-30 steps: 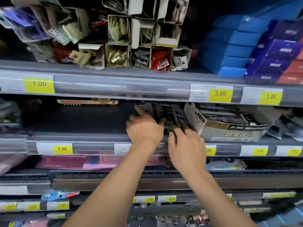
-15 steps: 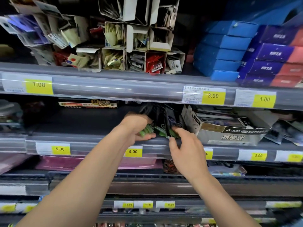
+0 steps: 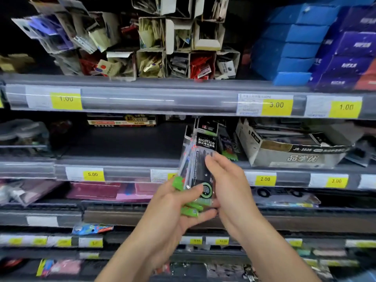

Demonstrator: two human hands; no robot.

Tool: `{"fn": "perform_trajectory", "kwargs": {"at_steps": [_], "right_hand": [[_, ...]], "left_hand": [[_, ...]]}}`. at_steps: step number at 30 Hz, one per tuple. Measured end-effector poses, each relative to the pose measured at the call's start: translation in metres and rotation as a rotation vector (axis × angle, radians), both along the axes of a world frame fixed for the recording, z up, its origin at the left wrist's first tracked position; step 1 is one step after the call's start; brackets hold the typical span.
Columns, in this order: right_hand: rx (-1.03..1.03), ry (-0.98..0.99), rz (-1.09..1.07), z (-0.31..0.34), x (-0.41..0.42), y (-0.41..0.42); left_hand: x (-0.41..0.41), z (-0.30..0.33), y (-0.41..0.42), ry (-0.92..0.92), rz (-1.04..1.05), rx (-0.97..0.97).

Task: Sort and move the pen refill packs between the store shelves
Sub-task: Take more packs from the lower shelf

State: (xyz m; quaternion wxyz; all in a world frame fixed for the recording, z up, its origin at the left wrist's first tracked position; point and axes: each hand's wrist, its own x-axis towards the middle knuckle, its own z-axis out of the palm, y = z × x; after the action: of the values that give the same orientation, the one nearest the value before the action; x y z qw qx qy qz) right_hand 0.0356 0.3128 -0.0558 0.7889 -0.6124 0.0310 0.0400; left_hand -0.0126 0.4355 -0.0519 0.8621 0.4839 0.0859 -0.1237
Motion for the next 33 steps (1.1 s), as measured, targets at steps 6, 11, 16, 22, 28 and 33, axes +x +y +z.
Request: {"fn": "perform_trajectory", "kwargs": {"at_steps": [6, 11, 16, 22, 28, 33], "right_hand": [[-0.020, -0.018, 0.033, -0.015, -0.005, -0.011], [-0.063, -0.021, 0.105, -0.017, -0.005, -0.011], [-0.123, -0.058, 0.111, -0.005, -0.004, -0.014], [-0.903, -0.385, -0.232, -0.001, 0.032, -0.034], [-1.574, -0.359, -0.033, -0.002, 0.062, -0.029], [-1.582, -0.525, -0.222, -0.001, 0.067, -0.022]], "left_hand": [[0.010, -0.006, 0.020, 0.081, -0.375, -0.298], [0.017, -0.013, 0.014, 0.044, -0.299, -0.176], [0.018, -0.020, 0.007, -0.024, -0.293, -0.239], [0.040, -0.018, -0.001, 0.073, -0.007, -0.159], [0.051, -0.016, 0.006, 0.105, 0.103, -0.084], [0.055, -0.011, 0.002, 0.101, 0.142, -0.060]]}}
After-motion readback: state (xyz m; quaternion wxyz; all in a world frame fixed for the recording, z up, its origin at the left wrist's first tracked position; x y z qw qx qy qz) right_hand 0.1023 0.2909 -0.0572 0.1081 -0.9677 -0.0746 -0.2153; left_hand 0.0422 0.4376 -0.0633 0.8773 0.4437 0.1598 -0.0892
